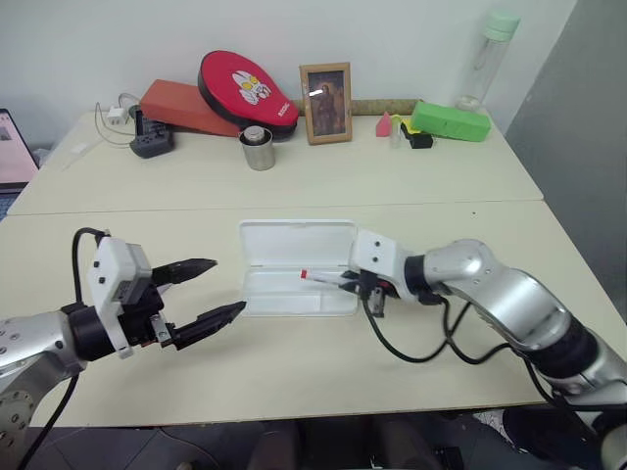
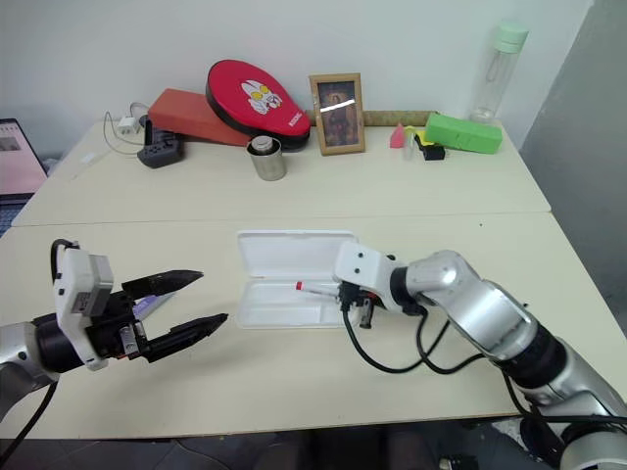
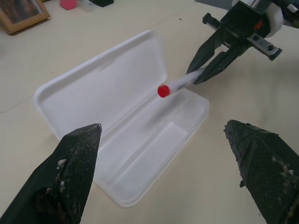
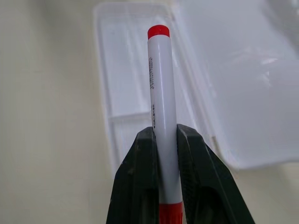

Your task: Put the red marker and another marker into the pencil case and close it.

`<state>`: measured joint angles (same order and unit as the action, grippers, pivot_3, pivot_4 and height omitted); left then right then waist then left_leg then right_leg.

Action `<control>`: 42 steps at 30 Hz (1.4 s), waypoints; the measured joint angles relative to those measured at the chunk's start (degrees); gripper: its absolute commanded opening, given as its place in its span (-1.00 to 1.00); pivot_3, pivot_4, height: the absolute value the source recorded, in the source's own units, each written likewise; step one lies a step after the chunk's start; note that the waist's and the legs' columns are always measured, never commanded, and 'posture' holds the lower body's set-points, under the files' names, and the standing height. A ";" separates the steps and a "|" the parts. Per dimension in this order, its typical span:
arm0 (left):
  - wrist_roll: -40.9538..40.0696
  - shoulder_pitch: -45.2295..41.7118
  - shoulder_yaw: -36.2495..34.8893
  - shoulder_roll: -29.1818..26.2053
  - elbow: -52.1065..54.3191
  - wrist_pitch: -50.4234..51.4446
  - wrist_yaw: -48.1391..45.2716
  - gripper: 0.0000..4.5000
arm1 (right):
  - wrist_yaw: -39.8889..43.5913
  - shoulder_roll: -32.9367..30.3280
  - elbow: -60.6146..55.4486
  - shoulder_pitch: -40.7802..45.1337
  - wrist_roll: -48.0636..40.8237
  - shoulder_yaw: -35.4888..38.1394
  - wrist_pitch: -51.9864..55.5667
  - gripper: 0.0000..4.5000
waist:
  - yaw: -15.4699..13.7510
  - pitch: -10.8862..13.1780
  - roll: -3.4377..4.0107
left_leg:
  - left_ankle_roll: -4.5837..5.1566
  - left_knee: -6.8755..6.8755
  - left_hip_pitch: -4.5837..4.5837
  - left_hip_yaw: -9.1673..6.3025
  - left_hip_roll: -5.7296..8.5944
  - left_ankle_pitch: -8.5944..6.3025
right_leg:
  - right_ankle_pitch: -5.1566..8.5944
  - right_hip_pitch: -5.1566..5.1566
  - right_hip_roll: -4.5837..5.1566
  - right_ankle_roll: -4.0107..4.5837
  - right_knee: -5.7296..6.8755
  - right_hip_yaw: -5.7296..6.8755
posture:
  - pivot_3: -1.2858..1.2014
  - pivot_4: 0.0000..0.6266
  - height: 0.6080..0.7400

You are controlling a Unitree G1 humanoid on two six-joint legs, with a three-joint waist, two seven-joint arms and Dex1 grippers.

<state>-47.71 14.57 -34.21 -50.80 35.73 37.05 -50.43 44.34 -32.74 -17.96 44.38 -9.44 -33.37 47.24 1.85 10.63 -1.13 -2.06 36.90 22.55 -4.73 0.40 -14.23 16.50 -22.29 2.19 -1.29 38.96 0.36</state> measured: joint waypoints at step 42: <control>0.22 4.18 -3.08 3.60 3.26 -0.76 5.89 1.00 | 8.27 15.99 12.93 4.14 10.08 1.36 -7.48 0.99 | -0.09 0.02 0.04 | -0.05 -0.04 -0.02 -0.05 -0.08 -0.03 | -0.04 -0.02 0.04 0.11 0.00 0.00 | 0.03 -0.52 1.00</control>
<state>-47.49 18.75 -37.28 -47.20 39.00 36.29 -44.54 52.61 -16.74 -5.03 48.52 0.63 -32.00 39.77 1.76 10.66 -1.09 -2.11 36.85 22.53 -4.77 0.32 -14.26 16.46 -22.31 2.23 -1.17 38.96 0.36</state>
